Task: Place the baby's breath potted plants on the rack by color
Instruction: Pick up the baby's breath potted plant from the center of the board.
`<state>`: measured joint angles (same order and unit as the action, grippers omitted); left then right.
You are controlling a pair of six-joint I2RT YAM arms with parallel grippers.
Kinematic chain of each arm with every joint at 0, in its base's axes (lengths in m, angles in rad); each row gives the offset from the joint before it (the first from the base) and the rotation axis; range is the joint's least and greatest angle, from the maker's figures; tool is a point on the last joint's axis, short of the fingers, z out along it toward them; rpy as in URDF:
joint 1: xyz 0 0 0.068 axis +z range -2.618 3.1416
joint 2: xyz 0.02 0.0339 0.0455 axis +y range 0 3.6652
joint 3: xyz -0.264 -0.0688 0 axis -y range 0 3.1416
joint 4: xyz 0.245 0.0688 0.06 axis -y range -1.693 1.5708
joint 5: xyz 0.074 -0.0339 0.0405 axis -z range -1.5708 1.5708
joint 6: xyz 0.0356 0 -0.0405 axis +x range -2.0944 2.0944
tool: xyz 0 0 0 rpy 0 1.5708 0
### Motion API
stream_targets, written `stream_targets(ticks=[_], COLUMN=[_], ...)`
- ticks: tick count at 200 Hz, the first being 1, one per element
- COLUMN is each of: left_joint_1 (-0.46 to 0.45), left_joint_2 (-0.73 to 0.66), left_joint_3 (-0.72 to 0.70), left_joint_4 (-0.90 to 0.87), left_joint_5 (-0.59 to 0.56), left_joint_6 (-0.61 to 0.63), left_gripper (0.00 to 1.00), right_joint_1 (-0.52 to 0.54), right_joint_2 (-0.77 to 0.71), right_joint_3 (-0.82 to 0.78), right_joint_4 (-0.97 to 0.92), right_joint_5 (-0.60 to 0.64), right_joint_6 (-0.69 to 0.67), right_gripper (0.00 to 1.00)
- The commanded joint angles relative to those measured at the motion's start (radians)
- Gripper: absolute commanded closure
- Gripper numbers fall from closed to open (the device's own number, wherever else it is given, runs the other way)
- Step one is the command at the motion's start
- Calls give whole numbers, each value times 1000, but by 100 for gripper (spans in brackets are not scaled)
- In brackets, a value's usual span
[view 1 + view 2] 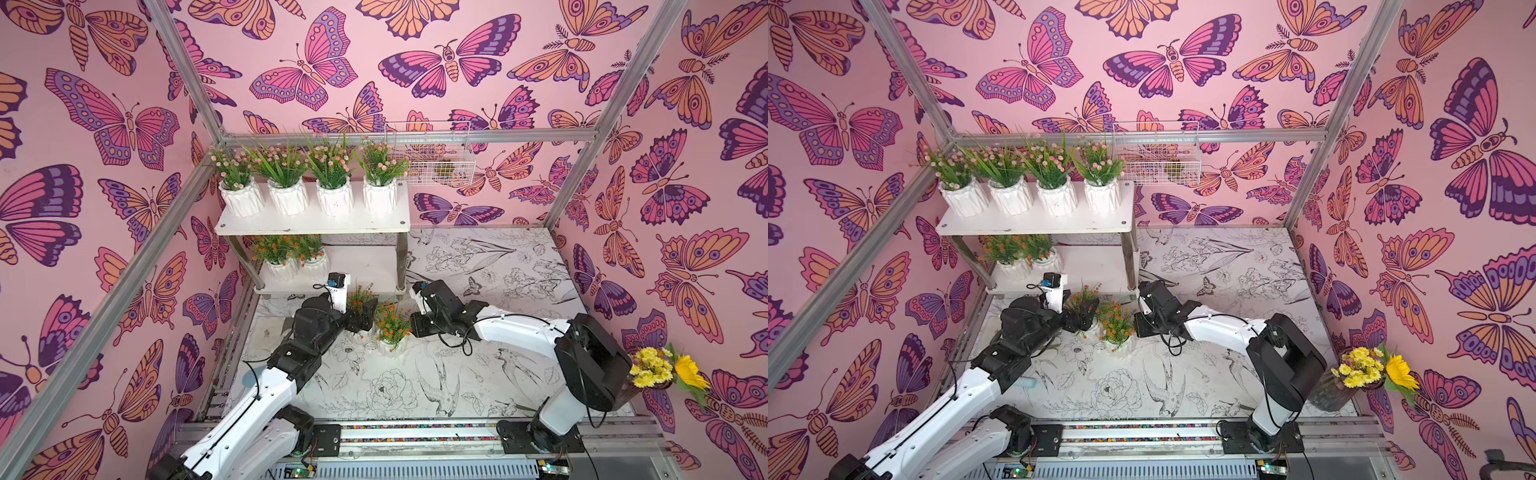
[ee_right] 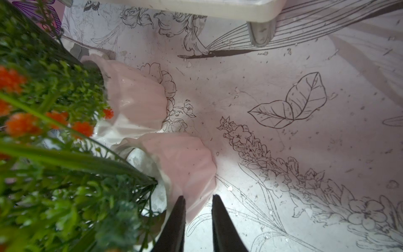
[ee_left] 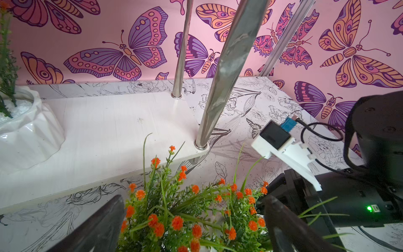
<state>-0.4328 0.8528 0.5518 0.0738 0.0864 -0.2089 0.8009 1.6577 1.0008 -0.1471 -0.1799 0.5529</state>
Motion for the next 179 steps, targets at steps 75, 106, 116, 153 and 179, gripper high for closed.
stream_targets(ticks=[75, 106, 116, 153, 179], left_joint_1=[-4, -4, -4, -4, -5], left_joint_2=[-15, -15, -14, -10, -7], left_joint_3=[-17, -14, -13, -9, -4], left_joint_4=[-20, -20, -20, -21, -22], left_joint_5=[1, 1, 1, 2, 6], left_joint_6=[17, 20, 20, 21, 23], left_gripper=[0, 0, 0, 0, 0], right_joint_1=[31, 36, 37, 41, 46], right_joint_2=[-24, -38, -46, -59, -53], right_joint_3=[32, 32, 30, 33, 36], right_joint_4=[-49, -59, -64, -79, -79], right_joint_5=[58, 69, 79, 86, 82], right_joint_6=[-7, -7, -9, -13, -14], right_gripper=[76, 76, 76, 76, 76])
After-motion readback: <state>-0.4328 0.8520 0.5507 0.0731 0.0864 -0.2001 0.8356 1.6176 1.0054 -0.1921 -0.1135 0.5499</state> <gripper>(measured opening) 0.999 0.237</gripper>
